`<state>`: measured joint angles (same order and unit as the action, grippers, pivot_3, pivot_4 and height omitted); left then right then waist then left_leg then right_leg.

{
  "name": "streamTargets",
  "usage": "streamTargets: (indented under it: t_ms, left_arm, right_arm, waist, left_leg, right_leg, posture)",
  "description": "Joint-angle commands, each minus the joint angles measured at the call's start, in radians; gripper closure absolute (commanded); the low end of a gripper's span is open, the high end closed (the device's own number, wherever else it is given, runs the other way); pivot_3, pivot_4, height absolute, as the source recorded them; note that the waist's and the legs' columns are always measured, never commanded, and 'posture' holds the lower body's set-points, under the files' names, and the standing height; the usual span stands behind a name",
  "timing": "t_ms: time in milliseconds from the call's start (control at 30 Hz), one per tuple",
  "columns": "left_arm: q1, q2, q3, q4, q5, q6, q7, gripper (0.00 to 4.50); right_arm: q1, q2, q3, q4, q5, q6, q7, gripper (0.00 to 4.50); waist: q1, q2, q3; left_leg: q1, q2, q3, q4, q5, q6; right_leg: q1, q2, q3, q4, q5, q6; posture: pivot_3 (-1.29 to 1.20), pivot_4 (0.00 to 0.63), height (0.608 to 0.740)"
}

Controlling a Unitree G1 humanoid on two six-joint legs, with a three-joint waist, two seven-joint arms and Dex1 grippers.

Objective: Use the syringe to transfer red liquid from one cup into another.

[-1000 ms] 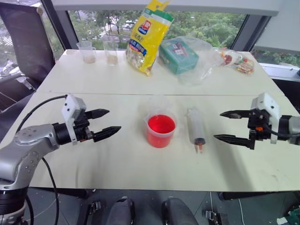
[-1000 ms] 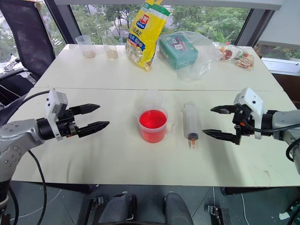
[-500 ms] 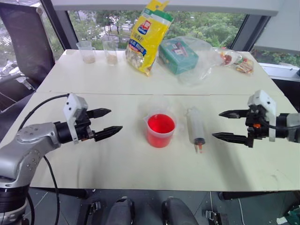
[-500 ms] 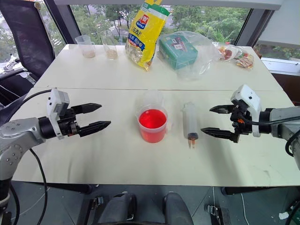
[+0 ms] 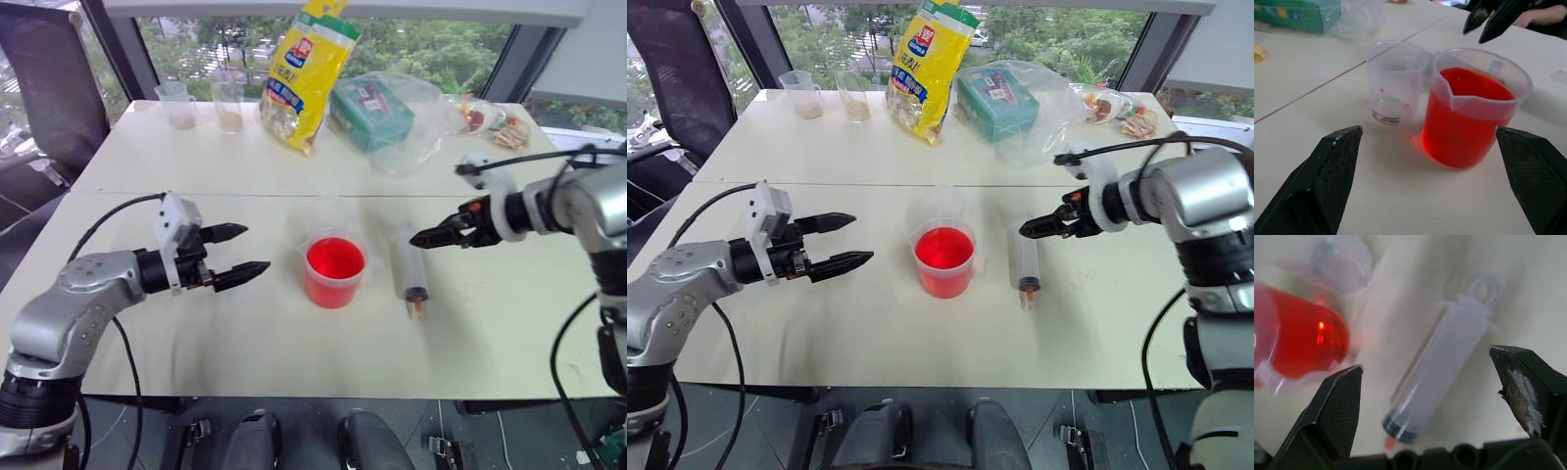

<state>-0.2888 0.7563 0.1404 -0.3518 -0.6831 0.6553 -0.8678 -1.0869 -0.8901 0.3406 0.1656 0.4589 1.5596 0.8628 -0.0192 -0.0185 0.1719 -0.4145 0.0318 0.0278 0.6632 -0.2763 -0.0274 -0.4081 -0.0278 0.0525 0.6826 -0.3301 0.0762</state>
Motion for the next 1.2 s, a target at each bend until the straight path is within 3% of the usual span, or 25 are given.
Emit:
streamTargets:
  t_ms: [33,267,600,700,833,867,1033,1200]
  left_arm:
    - [-0.005,-0.005,0.008,-0.019,0.021,-0.035,0.007,0.0]
    - [0.025,-0.017,0.019,-0.058,0.024,-0.033,0.031,0.0]
    - [0.054,-0.021,0.031,-0.109,0.014,-0.022,0.076,0.0]
    - [0.055,-0.021,0.03,-0.116,0.015,-0.023,0.083,0.0]
    - [0.047,-0.026,0.023,-0.115,0.018,-0.027,0.094,0.0]
    - [0.045,-0.026,0.021,-0.114,0.02,-0.028,0.096,0.0]
    - [0.034,-0.022,0.019,-0.104,0.026,-0.031,0.089,0.0]
    - [-0.011,0.0,0.026,-0.058,0.035,-0.035,0.064,0.0]
  right_arm:
    - [-0.088,0.041,0.088,0.076,-0.027,0.055,-0.047,0.02]
    - [-0.123,0.127,0.193,0.137,-0.051,0.051,-0.098,0.02]
    - [-0.093,0.267,0.167,0.289,-0.149,-0.018,-0.214,0.02]
    - [-0.087,0.297,0.158,0.319,-0.177,-0.034,-0.242,0.82]
    - [-0.076,0.31,0.156,0.324,-0.196,-0.038,-0.253,2.81]
    - [-0.075,0.309,0.156,0.319,-0.196,-0.032,-0.253,3.09]
    - [-0.082,0.286,0.129,0.277,-0.186,0.0,-0.249,3.09]
    - [-0.09,0.213,-0.023,0.12,-0.181,-0.061,-0.263,3.09]
  waist:
    - [0.002,0.0,0.0]
    - [0.002,0.0,0.0]
    - [-0.004,-0.001,-0.001]
    - [-0.008,-0.002,-0.002]
    - [-0.018,-0.002,-0.002]
    - [-0.021,-0.002,-0.002]
    - [-0.024,-0.002,-0.002]
    - [-0.02,-0.001,-0.001]
  left_leg:
    - [-0.002,0.0,0.0,0.0,0.0,0.0]
    - [-0.013,-0.001,0.0,0.003,0.0,0.0]
    - [-0.012,0.0,0.0,0.004,0.0,0.0]
    - [-0.011,0.0,0.0,0.005,0.001,-0.001]
    - [-0.01,0.0,0.0,0.005,0.001,-0.001]
    - [-0.009,0.0,0.0,0.005,0.001,-0.001]
    - [-0.008,0.0,0.0,0.005,0.001,-0.001]
    - [-0.011,-0.001,0.0,0.005,0.001,-0.001]
  right_leg:
    - [-0.002,0.0,0.0,0.0,0.0,0.0]
    - [-0.011,-0.001,-0.001,0.002,0.0,0.001]
    - [-0.011,0.0,-0.001,0.005,0.0,0.001]
    - [-0.01,0.0,-0.001,0.006,0.0,0.0]
    - [-0.009,0.0,-0.001,0.006,0.002,0.001]
    - [-0.007,0.0,-0.001,0.006,0.002,0.001]
    - [-0.007,0.0,-0.001,0.006,0.002,0.001]
    - [-0.009,0.0,-0.002,0.006,0.002,0.001]
  posture:
    - [0.0,0.15,0.74]
    - [0.0,0.15,0.74]
    - [0.0,0.15,0.74]
    - [0.0,0.15,0.74]
    - [0.0,0.15,0.74]
    - [0.0,0.15,0.74]
    - [0.0,0.15,0.74]
    - [0.0,0.15,0.74]
